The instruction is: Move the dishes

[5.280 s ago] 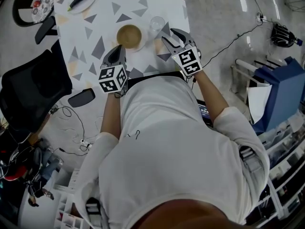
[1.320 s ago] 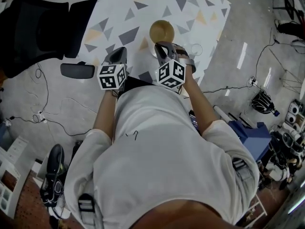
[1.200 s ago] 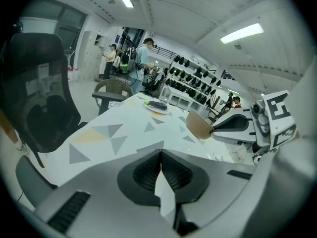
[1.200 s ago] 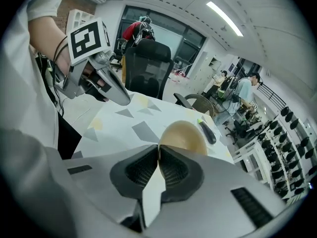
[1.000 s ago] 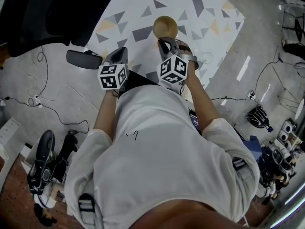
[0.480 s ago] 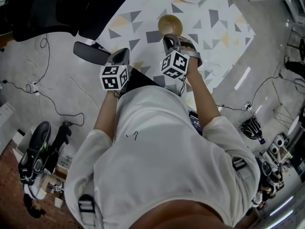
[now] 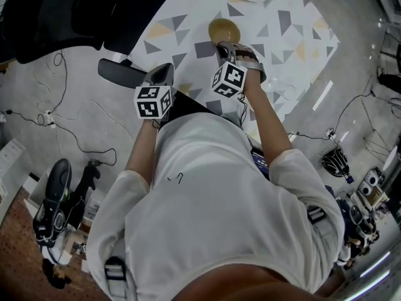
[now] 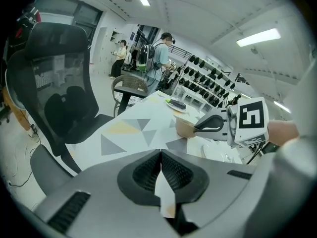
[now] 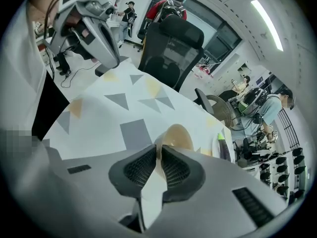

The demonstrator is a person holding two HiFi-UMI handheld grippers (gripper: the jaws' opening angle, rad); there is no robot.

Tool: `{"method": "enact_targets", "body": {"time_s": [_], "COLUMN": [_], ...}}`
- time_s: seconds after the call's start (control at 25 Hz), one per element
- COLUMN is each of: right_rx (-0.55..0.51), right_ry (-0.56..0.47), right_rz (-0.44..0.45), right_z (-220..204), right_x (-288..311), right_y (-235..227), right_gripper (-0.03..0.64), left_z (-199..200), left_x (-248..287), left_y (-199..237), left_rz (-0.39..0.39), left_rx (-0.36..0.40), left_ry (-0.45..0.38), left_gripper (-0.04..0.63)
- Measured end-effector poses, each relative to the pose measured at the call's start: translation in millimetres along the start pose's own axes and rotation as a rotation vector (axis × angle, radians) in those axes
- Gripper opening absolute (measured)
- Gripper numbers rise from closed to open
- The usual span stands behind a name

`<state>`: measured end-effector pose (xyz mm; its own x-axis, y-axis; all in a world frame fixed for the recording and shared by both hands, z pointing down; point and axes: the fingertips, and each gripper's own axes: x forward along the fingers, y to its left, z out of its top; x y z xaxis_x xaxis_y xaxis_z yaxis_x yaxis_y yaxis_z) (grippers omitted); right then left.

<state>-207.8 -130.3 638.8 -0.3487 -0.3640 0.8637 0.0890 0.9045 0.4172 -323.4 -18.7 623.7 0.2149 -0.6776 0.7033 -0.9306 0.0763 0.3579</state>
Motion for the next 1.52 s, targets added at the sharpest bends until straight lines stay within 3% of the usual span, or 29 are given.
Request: {"method": "enact_targets", "body": {"time_s": [0.36, 0.64, 1.0, 1.2, 1.36, 1.52], "right_rx": [0.035, 0.137, 0.479, 0.706, 0.858, 0.914], "right_ry": [0.019, 0.008, -0.072, -0.089, -0.105, -0.117], "right_rz": [0.021, 0.037, 0.021, -0.021, -0.009, -0.05], "right_z": [-4, -10, -40, -76, -97, -114], "right_x": [14, 12, -27, -51, -66, -84], "right_y": [15, 25, 30, 38, 53, 60], "right_gripper": [0.032, 0.113, 0.139, -0.002, -0.002, -0.003], "left_z": [10, 10, 19, 17, 12, 8], "left_x": [16, 20, 44, 58, 66, 74], "left_y": [-6, -13, -62, -102, -130, -161], "left_rz": [-0.058, -0.09, -0.19, -0.268, -0.314, -0.361], "left_rx": [0.053, 0.082, 0.179, 0.253, 0.304, 0.352], "left_ry": [0.024, 0.051, 0.062, 0.081, 0.103, 0.119], "left_gripper": [0.02, 0.02, 0.02, 0.02, 0.02, 0.02]}}
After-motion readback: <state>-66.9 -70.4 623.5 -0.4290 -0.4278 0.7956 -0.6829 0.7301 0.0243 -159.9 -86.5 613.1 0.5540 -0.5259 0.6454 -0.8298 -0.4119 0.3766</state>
